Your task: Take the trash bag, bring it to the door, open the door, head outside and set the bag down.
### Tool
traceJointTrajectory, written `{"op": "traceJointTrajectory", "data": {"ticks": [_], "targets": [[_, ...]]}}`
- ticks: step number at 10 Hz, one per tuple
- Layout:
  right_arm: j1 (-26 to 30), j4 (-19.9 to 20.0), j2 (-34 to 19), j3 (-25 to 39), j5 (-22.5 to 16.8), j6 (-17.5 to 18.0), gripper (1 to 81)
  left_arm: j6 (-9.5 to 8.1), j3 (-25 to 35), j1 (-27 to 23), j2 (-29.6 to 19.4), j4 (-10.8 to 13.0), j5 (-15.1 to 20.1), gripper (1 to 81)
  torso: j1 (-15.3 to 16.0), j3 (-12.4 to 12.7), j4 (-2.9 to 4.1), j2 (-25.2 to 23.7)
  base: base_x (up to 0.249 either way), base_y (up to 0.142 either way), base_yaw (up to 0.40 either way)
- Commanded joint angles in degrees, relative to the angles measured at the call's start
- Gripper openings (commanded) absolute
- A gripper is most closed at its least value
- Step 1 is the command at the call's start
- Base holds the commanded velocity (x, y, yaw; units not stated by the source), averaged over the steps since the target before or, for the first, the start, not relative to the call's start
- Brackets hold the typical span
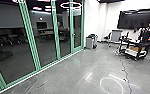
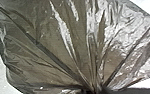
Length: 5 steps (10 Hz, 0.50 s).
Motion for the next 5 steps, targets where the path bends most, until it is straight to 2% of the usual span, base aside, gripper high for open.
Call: {"op": "traceJointTrajectory", "data": {"ticks": [1, 5], "targets": [[2.33, -0.74, 0.19, 0.30, -2.77, -0.09, 81.1, 0.21, -0.19, -3.80, -0.30, 0.15, 3.35, 1.0, 0.00, 0.00, 0.00, 0.00, 0.170, 0.000, 0.000], [2.25, -0.74, 0.19, 0.30, -2.77, -0.09, 81.1, 0.21, -0.19, -3.80, -0.21, 0.15, 3.35, 1.0, 0.00, 0.00, 0.00, 0.00, 0.170, 0.000, 0.000]]}}
